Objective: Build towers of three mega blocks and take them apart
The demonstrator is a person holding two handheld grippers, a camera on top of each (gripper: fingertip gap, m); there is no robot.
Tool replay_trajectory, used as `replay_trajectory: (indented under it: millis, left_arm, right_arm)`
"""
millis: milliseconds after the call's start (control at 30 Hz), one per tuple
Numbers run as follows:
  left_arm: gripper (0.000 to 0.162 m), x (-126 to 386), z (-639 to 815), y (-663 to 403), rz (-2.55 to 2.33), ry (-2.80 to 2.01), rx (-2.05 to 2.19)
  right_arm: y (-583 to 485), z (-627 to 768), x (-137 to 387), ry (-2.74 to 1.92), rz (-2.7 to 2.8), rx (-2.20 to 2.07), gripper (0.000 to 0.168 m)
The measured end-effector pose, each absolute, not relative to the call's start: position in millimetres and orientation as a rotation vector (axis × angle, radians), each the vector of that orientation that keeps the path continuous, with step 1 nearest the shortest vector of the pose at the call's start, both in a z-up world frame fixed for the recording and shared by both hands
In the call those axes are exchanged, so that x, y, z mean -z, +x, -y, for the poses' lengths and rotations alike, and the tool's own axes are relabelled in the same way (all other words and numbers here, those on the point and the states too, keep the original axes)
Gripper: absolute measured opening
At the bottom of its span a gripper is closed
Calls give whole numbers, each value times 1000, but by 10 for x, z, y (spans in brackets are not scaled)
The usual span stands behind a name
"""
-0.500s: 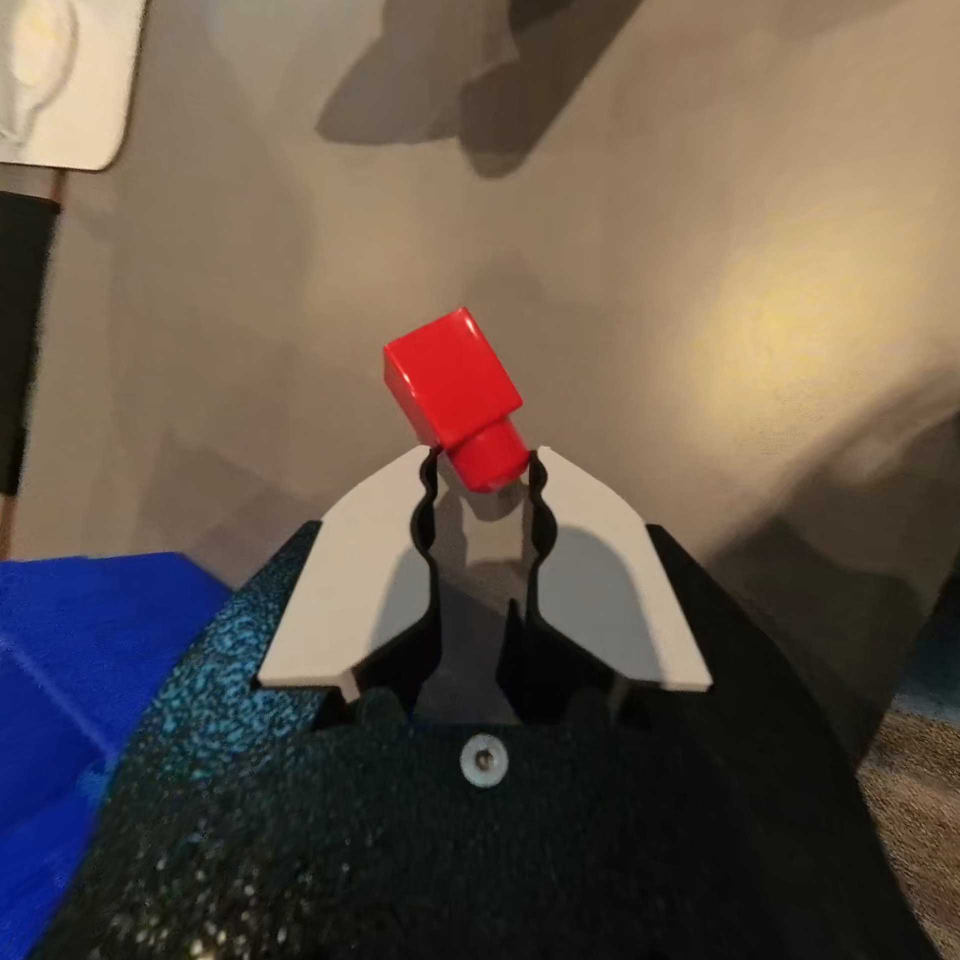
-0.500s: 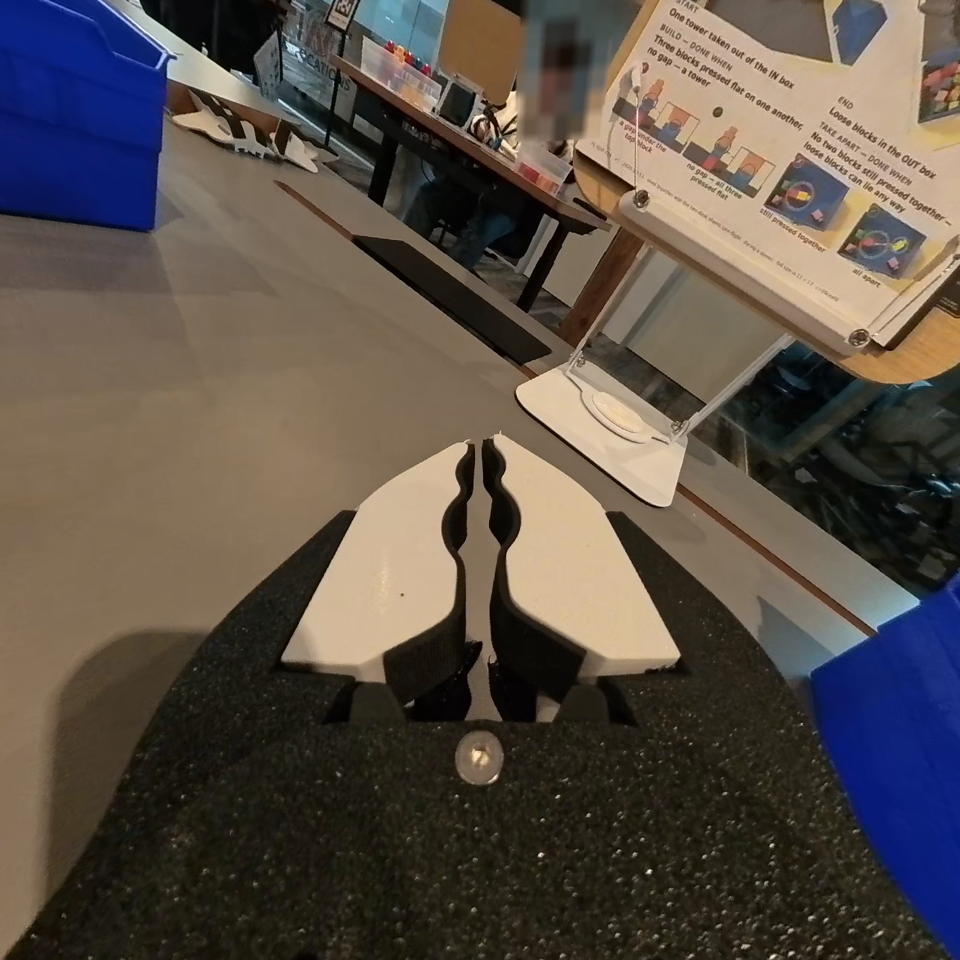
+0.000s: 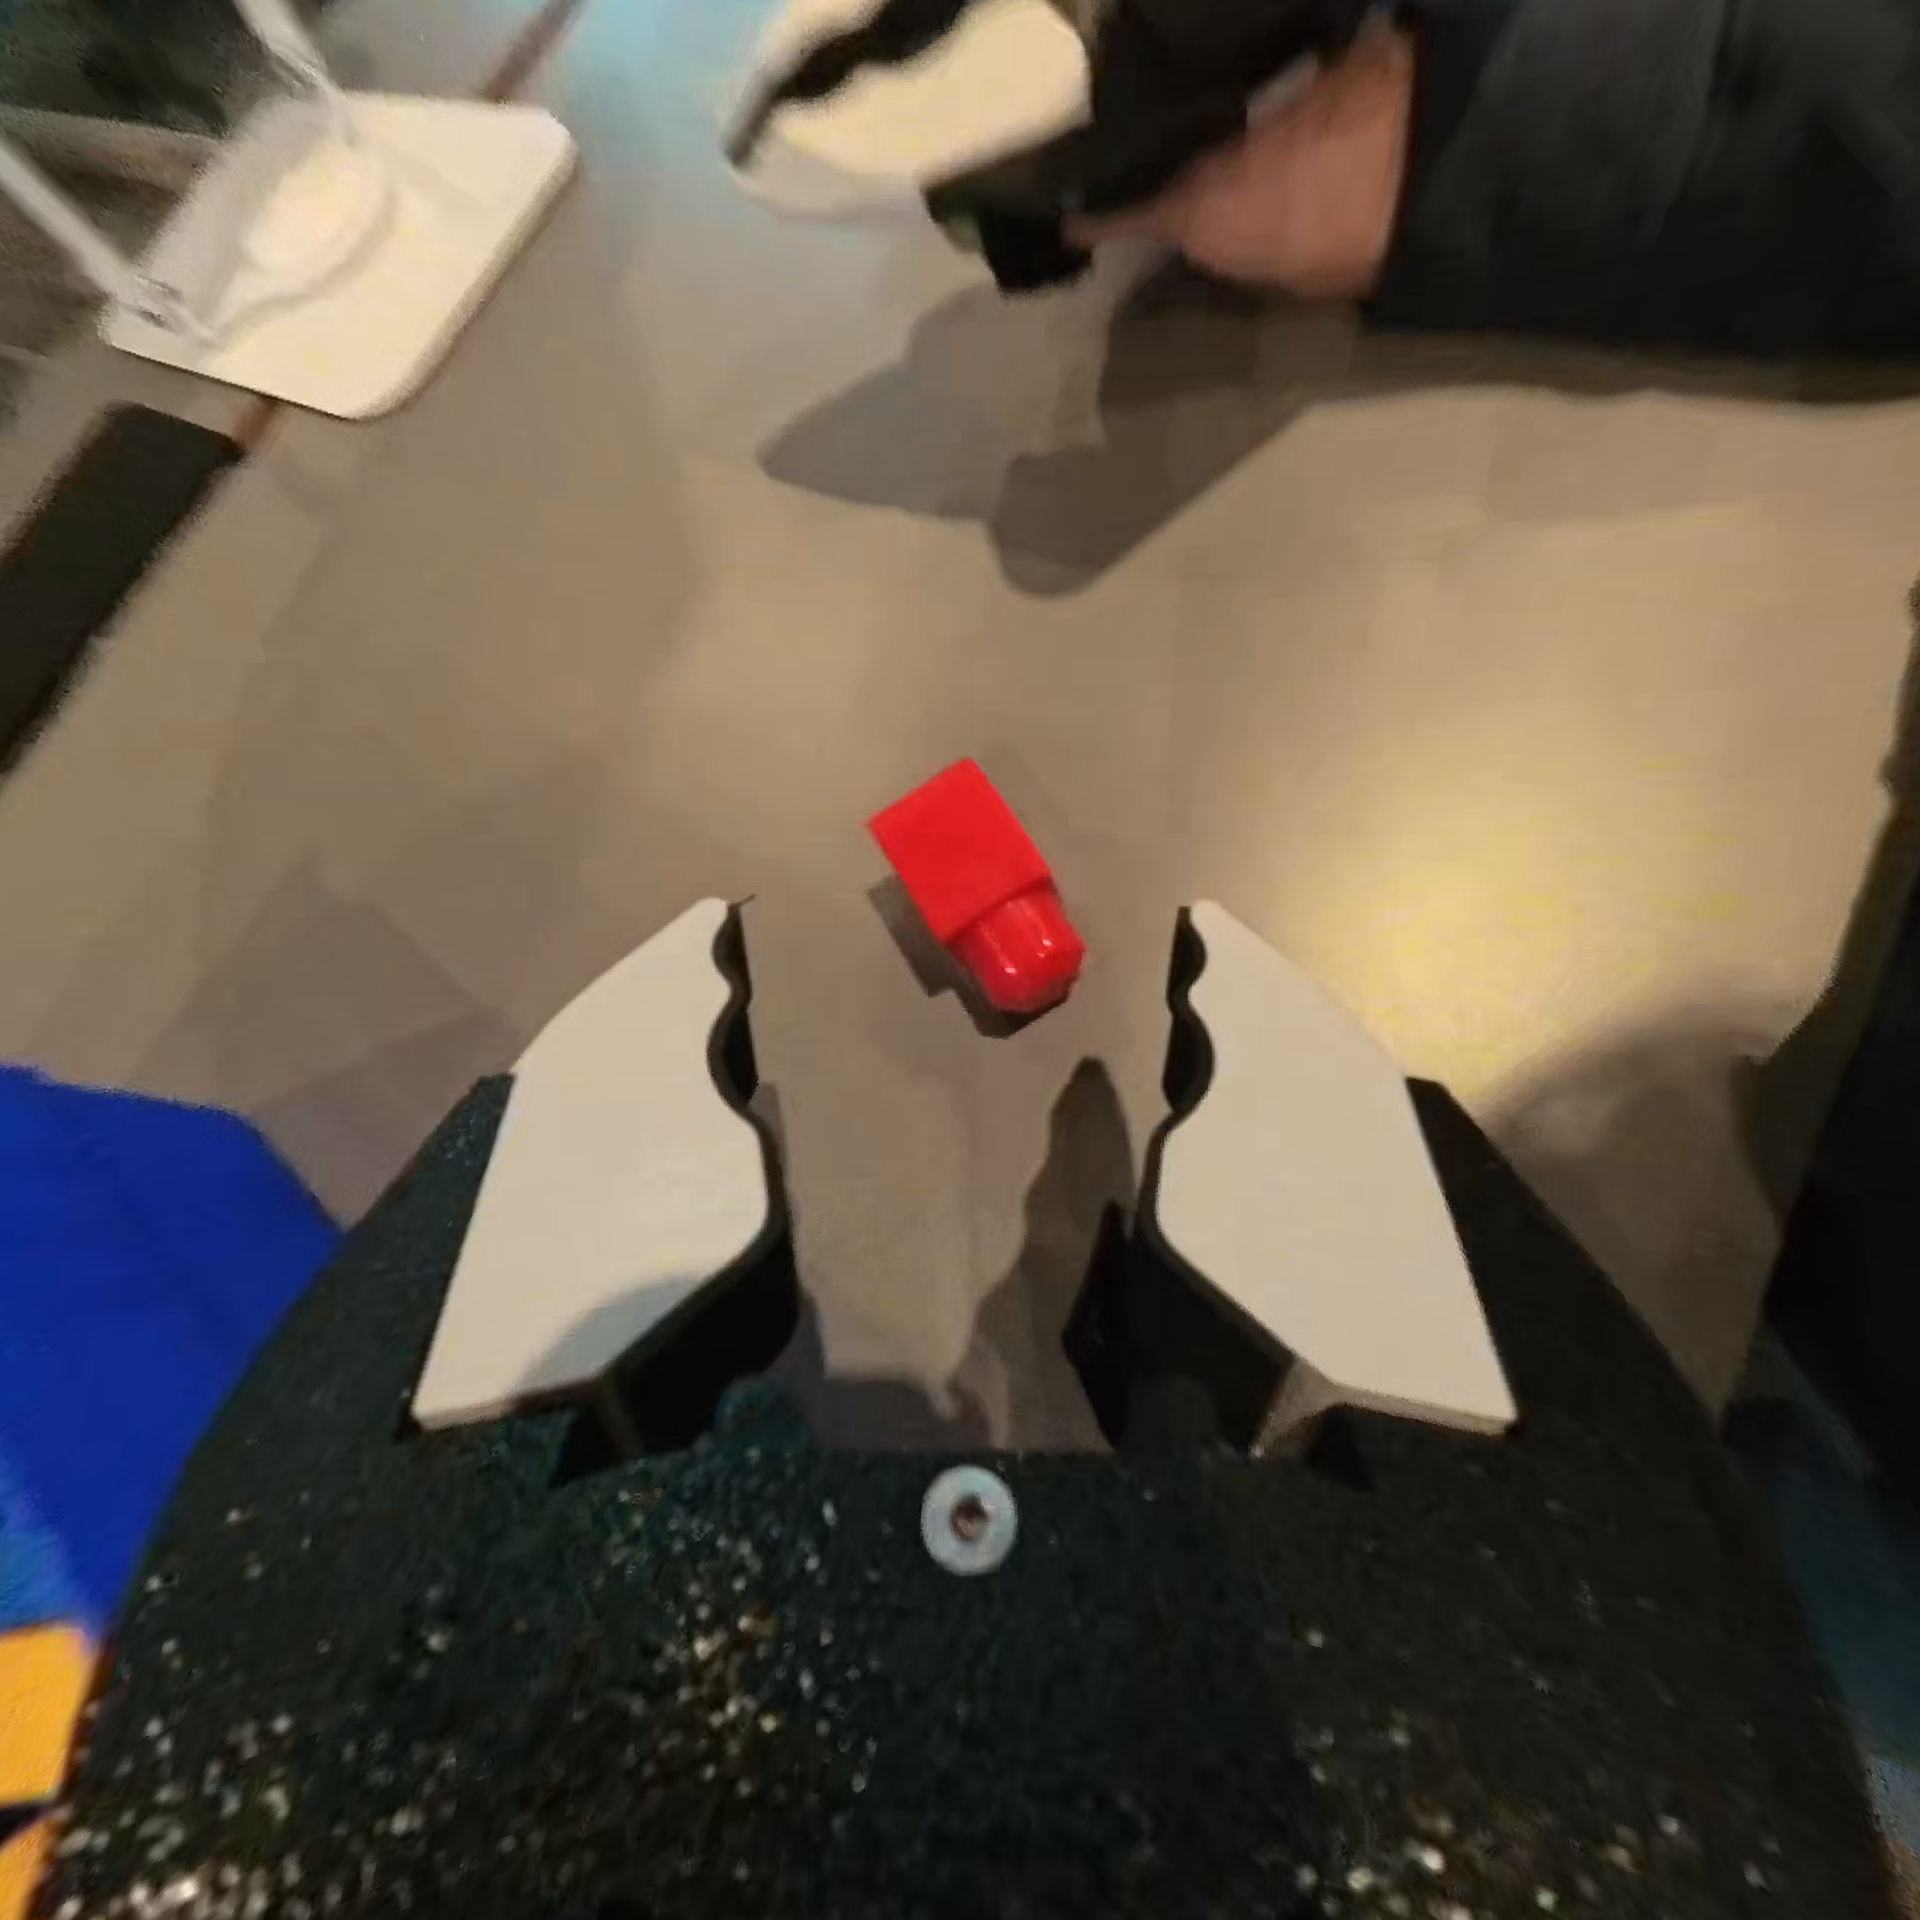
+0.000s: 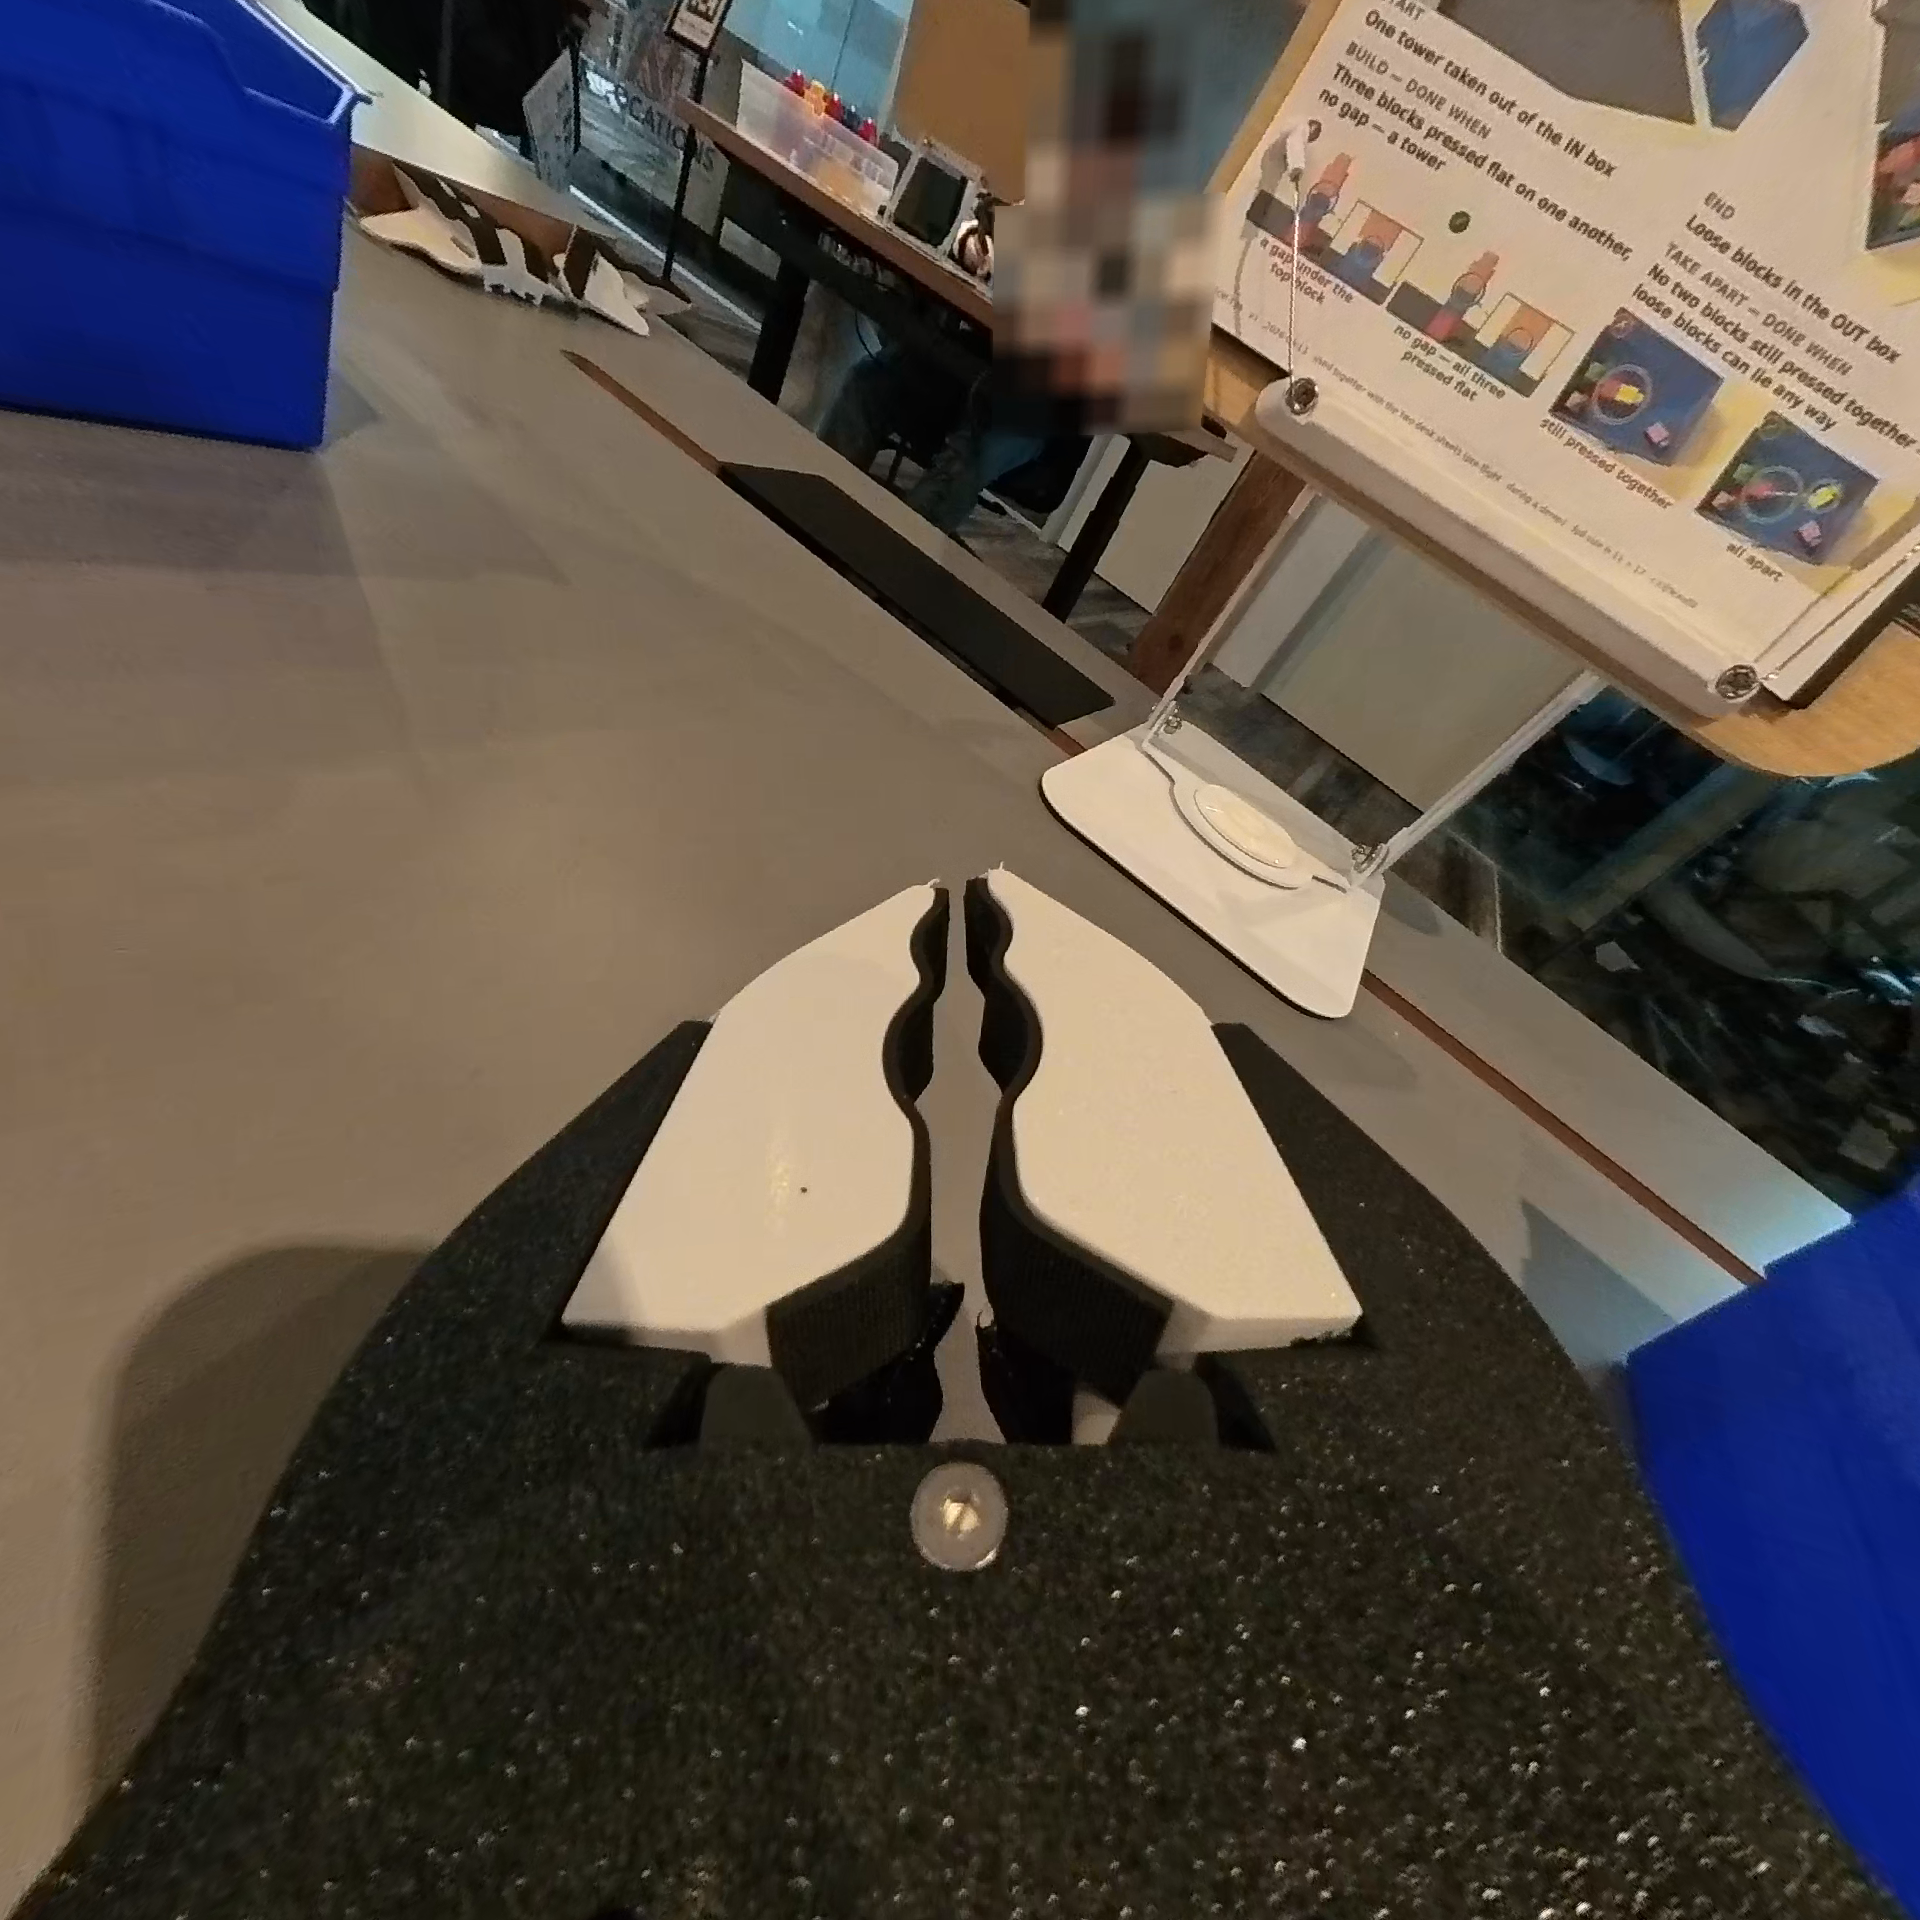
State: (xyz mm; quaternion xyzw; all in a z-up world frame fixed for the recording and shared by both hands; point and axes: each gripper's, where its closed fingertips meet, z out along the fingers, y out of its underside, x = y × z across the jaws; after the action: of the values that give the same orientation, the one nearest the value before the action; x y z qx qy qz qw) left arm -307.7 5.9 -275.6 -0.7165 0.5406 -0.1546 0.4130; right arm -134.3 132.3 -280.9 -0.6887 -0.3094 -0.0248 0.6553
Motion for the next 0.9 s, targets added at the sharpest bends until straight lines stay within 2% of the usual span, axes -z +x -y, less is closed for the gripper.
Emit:
replay_trajectory:
  millis: [167,267,467,667,900]
  left_arm:
    - [68,2113,-387,-3969,-876,-1778,203]
    - [66,2048,-546,-4639,-625,-1877,100]
    - [56,2366,-694,-5153,-536,-2059,29]
    - [52,2914,-804,-5081,-867,-2262,-53]
    - [42,3176,-977,-5022,-1041,-2341,-58]
  right_arm:
    - [-1346,-1322,2812,-1562,706,59,3]
    - [-1353,-1320,2817,-1562,713,61,3]
    - [-1365,-1316,2828,-1562,727,67,3]
    - [-1378,-1312,2837,-1560,742,76,3]
    - [-1385,-1313,2839,-1560,748,75,3]
